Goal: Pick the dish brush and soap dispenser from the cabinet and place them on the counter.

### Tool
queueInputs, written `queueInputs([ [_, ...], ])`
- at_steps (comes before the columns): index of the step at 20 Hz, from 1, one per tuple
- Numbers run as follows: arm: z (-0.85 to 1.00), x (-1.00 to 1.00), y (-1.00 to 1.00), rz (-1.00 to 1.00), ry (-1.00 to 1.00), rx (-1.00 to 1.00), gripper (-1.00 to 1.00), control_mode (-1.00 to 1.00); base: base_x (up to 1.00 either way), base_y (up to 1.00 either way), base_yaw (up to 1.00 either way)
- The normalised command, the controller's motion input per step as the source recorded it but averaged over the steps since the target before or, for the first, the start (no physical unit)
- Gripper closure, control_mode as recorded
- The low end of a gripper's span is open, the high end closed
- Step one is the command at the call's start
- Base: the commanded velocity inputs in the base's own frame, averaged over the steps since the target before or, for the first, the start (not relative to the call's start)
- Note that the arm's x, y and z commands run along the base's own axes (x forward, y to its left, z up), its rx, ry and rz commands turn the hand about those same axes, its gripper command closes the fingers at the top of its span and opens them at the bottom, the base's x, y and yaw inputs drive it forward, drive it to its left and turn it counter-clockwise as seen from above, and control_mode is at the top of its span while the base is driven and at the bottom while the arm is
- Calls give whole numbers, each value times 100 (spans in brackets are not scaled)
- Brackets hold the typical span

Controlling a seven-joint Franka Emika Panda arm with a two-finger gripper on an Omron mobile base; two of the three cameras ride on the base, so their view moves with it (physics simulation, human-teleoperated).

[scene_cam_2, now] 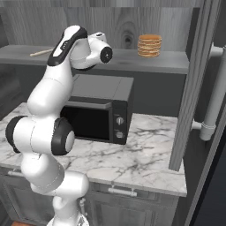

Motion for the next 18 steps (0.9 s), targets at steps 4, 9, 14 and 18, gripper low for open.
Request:
queueInputs([
  [4,-2,24,0,0,0,0,-100,-100,0,0,0],
  [9,-3,17,0,0,2,0,-100,-100,0,0,0],
  [14,-5,11,0,0,3,0,-100,-100,0,0,0],
  [18,-4,12,0,0,3,0,-100,-100,0,0,0],
])
